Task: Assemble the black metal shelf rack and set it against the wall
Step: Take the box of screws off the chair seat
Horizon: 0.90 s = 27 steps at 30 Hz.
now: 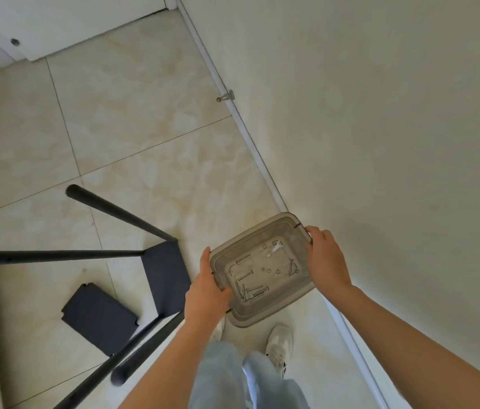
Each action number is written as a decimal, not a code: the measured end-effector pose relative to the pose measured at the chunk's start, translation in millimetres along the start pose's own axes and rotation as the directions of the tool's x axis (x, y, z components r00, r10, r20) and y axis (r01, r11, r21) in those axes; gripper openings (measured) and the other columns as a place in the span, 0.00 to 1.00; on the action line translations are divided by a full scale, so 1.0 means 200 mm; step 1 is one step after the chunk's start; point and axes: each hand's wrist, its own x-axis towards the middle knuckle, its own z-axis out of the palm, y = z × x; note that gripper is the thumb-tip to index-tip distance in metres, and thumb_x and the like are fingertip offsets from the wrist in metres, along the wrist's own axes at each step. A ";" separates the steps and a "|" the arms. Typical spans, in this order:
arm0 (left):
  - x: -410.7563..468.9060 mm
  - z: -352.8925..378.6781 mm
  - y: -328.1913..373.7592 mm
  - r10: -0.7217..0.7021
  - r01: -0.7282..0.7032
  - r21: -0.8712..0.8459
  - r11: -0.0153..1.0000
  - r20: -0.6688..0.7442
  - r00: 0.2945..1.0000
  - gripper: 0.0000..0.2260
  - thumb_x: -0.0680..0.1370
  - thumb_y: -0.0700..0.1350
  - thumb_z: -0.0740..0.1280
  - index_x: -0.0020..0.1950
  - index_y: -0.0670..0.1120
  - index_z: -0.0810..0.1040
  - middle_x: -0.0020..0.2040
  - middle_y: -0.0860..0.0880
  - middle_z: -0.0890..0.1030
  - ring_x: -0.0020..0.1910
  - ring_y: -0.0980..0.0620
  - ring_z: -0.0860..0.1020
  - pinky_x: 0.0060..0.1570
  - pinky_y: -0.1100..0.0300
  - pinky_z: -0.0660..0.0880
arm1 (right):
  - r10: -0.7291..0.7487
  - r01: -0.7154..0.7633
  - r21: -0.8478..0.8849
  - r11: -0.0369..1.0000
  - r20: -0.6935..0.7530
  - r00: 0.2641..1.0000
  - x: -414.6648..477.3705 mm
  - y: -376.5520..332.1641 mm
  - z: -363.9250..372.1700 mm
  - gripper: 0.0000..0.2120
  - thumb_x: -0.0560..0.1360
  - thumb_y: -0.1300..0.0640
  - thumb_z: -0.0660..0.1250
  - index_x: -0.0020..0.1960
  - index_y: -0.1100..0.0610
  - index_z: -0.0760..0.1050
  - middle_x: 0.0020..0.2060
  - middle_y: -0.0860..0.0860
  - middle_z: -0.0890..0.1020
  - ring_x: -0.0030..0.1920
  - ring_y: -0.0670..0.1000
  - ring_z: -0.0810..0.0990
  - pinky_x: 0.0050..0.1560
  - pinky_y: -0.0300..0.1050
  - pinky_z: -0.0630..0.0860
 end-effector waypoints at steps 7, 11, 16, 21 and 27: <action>0.49 0.52 -0.26 0.038 -0.048 -0.094 0.994 -0.108 0.993 0.24 0.77 0.41 0.66 0.70 0.52 0.62 0.58 0.50 0.77 0.45 0.47 0.81 0.43 0.46 0.82 | -0.001 0.007 0.084 0.996 -0.064 0.998 0.40 0.31 0.56 0.24 0.79 0.69 0.54 0.73 0.54 0.66 0.57 0.55 0.72 0.53 0.53 0.72 0.50 0.44 0.73; 0.77 0.74 -0.44 0.098 -0.111 -0.085 0.990 -0.148 0.984 0.16 0.78 0.40 0.66 0.62 0.49 0.66 0.58 0.51 0.72 0.42 0.51 0.79 0.44 0.47 0.81 | -0.075 0.082 0.053 0.995 -0.113 0.991 0.63 0.46 0.90 0.20 0.82 0.64 0.53 0.70 0.50 0.70 0.53 0.53 0.73 0.50 0.46 0.73 0.48 0.39 0.74; 1.07 0.92 -0.68 0.022 -0.054 -0.175 0.983 -0.179 0.984 0.11 0.79 0.40 0.64 0.60 0.49 0.69 0.51 0.54 0.74 0.37 0.46 0.82 0.37 0.50 0.82 | -0.085 0.090 0.044 0.995 -0.101 0.991 0.82 0.56 1.29 0.28 0.78 0.71 0.56 0.75 0.54 0.65 0.55 0.52 0.71 0.52 0.51 0.70 0.49 0.43 0.71; 1.23 1.04 -0.83 -0.002 -0.041 -0.203 0.978 -0.206 0.979 0.08 0.79 0.39 0.66 0.46 0.50 0.70 0.41 0.49 0.77 0.31 0.48 0.82 0.26 0.64 0.75 | -0.187 0.178 -0.092 0.980 -0.100 0.977 0.95 0.59 1.49 0.35 0.71 0.76 0.60 0.74 0.55 0.65 0.56 0.56 0.73 0.52 0.55 0.71 0.49 0.50 0.75; 1.32 1.12 -1.01 0.064 -0.124 -0.223 0.967 -0.258 0.964 0.10 0.76 0.40 0.69 0.39 0.46 0.69 0.32 0.49 0.72 0.26 0.51 0.76 0.26 0.52 0.81 | -0.290 0.278 -0.100 0.955 -0.153 0.945 1.01 0.61 1.67 0.32 0.71 0.76 0.61 0.72 0.56 0.68 0.56 0.57 0.74 0.53 0.56 0.72 0.49 0.53 0.75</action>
